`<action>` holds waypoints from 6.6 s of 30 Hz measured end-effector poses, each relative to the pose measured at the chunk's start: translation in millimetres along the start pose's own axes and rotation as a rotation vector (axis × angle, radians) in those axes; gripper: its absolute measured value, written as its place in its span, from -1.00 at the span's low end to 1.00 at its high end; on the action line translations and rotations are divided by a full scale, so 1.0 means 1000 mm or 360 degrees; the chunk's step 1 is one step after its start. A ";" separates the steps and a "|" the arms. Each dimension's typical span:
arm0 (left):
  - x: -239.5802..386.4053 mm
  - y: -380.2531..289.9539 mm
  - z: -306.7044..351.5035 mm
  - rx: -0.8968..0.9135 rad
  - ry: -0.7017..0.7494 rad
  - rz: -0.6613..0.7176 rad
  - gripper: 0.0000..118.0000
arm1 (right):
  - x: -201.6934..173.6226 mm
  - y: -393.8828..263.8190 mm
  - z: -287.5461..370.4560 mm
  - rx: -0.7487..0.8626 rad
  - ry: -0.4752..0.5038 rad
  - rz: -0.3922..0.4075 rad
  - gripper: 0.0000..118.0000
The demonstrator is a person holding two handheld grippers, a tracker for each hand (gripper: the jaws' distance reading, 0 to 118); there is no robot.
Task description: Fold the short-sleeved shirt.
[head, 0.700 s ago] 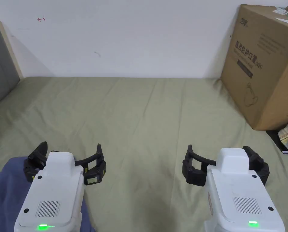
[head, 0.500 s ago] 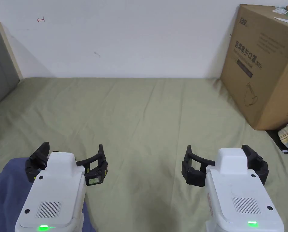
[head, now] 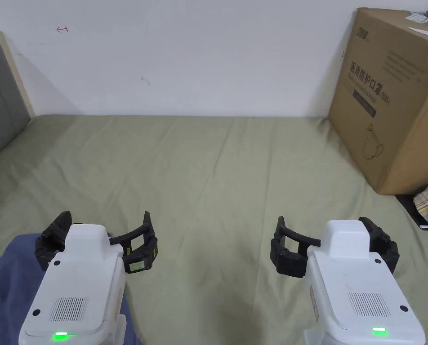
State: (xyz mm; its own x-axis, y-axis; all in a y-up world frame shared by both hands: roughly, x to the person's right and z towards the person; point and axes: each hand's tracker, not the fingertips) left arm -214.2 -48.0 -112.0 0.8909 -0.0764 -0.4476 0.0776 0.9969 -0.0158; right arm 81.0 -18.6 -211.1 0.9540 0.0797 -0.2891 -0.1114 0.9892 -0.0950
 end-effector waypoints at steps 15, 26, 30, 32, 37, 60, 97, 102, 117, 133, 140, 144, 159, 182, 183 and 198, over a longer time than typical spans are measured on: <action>0.006 0.000 0.000 0.0005 -0.0043 -0.0077 1.00 | 0.001 0.002 0.000 -0.0010 0.0001 -0.0022 0.97; 0.009 0.005 0.000 0.0002 -0.0065 -0.0038 0.57 | 0.003 0.003 0.001 -0.0017 -0.0002 -0.0023 0.85; 0.008 0.007 -0.006 -0.0092 -0.0115 0.0004 -0.94 | 0.005 0.004 0.001 -0.0033 0.0019 -0.0013 -0.57; 0.010 0.006 -0.007 -0.0110 -0.0084 -0.0005 -1.00 | 0.005 0.003 -0.001 -0.0053 0.0011 0.0001 -1.00; 0.006 0.004 -0.006 -0.0129 -0.0110 0.0000 -1.00 | 0.005 0.002 -0.002 -0.0054 0.0045 0.0005 -1.00; -0.187 0.000 0.098 -0.0239 0.0705 -0.0057 -1.00 | -0.189 0.018 -0.013 0.0004 0.0875 0.0026 -1.00; -0.199 -0.196 -0.094 -0.1833 0.0503 0.0468 0.35 | -0.099 -0.021 -0.059 -0.0207 0.0536 0.0099 -1.00; -0.189 -0.190 -0.089 -0.1760 0.0444 0.0417 -0.45 | -0.088 -0.027 -0.065 -0.0244 0.0492 0.0085 -1.00; -0.186 -0.083 -0.056 -0.1320 0.0039 0.0670 -1.00 | -0.067 -0.015 -0.049 -0.0189 0.0479 0.0014 -1.00; -0.035 0.114 -0.111 -0.0818 -0.0708 0.0352 -1.00 | 0.009 0.004 -0.023 -0.0068 0.0253 -0.0034 -1.00; 0.051 0.158 -0.127 -0.0716 -0.1029 0.0227 -1.00 | 0.049 0.010 -0.010 -0.0031 0.0105 -0.0047 -1.00; 0.098 0.158 -0.128 -0.0723 -0.1155 0.0200 -1.00 | 0.070 0.010 -0.003 -0.0028 0.0030 -0.0043 -1.00; 0.189 -0.069 -0.114 -0.1552 -0.1211 -0.0200 -1.00 | 0.109 -0.015 0.013 -0.0118 -0.0111 -0.0056 -1.00; 0.105 0.032 -0.070 -0.0637 -0.0643 0.0172 0.85 | 0.082 0.008 0.010 -0.0072 -0.0030 -0.0050 -1.00; 0.096 0.038 -0.067 -0.0555 -0.0610 0.0153 0.85 | 0.080 0.010 0.011 -0.0061 -0.0025 -0.0051 -1.00; -0.002 0.045 -0.037 -0.0128 -0.0055 0.0062 0.60 | 0.068 0.032 0.010 0.0046 0.0021 -0.0045 -1.00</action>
State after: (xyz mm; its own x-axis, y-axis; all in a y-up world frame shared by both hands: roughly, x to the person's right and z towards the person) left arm -228.9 -2.2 -144.4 0.9077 -0.0372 -0.4181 0.0080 0.9974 -0.0712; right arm 145.5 19.6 -224.1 0.9529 0.0504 -0.2990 -0.0763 0.9942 -0.0755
